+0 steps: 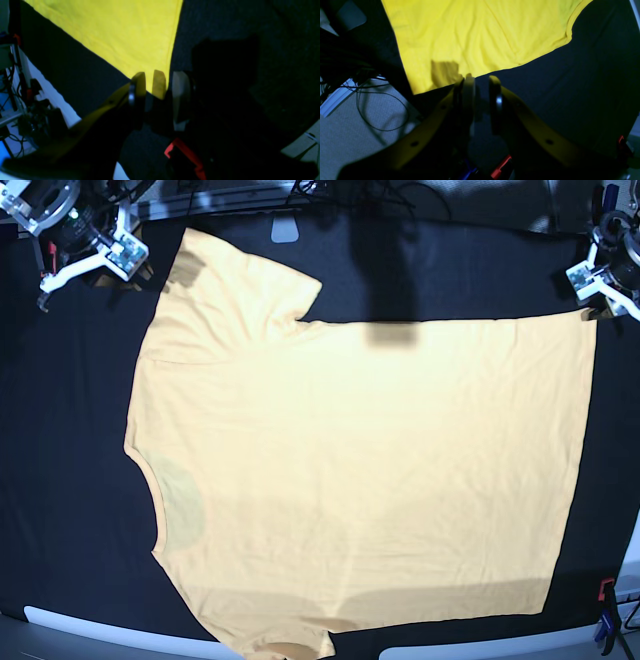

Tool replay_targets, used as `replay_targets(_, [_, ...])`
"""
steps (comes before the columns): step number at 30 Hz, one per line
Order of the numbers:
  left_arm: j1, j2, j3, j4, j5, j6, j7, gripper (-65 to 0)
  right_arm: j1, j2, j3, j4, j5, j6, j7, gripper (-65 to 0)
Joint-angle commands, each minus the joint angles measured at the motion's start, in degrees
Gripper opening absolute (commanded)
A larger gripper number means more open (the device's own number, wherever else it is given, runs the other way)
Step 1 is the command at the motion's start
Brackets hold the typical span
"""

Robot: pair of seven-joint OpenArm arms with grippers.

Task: Layout the t-shirt on the table in an organized manner, then fold the t-shirt properly
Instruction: 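Move both grippers down to the shirt's shoulder corners and pinch them, then lift the shoulder corners and pull them apart to stretch the shirt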

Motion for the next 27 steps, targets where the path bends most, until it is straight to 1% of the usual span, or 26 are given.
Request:
replay_targets(1, [-0.28,-1.05,-0.48,0.48,-0.02,0.74,-0.96,-48.4,-0.33,0.76,0.39,0.9,0.59,-0.26,0.79,-55.0])
replay_targets(4, [-0.35,-0.57,-0.48,0.48,0.02,0.74,-2.86,-48.4,0.17,0.74,0.39,0.9,0.52,-0.28,-0.09,-55.0])
replay_targets(10, [-2.47,1.95,-0.48,-1.4,0.02,0.52,-3.17,-48.4,0.46,0.72,0.42,0.9,0.48,-0.28,-2.01,-55.0])
replay_targets(14, [-3.19,1.88,-0.48,-2.71,1.75,0.11,-4.39,-48.4,0.46,0.72,0.42,0.9,0.5,-0.28,-2.49,-55.0])
replay_targets(23, [-7.93,1.92,-0.48,-6.27,1.66,0.11,-5.25,-48.4,0.46,0.72,0.42,0.9,0.5,-0.28,-2.51,-55.0])
replay_targets(27, [-9.64,1.9,-0.48,-9.73,1.66,0.09,-8.0,-48.4,0.46,0.72,0.42,0.9,0.5,-0.28,-2.51,-55.0])
